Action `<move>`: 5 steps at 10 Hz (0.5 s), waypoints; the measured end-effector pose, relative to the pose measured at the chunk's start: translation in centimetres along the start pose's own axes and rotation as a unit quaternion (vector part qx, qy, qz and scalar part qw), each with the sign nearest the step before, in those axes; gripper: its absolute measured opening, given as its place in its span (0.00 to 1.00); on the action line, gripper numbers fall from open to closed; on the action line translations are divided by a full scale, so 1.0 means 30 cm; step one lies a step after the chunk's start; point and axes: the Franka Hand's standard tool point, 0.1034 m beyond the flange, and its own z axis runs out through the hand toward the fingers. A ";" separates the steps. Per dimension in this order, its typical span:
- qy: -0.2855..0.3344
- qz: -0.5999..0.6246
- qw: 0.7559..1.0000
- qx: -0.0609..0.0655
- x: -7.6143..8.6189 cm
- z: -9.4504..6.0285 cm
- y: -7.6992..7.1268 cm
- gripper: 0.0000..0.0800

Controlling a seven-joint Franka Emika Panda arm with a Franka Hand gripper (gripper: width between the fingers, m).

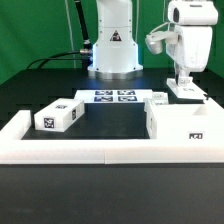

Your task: Assemble cabinet

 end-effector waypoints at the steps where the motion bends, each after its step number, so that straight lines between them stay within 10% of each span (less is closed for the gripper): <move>1: 0.000 0.000 1.000 0.003 0.000 0.011 -0.009 0.09; 5: 0.001 0.000 1.000 0.008 0.003 0.030 -0.013 0.09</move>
Offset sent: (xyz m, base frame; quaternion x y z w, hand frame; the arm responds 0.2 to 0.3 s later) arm 0.0033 0.0032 -0.0027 -0.0033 0.0020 -0.0001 1.0000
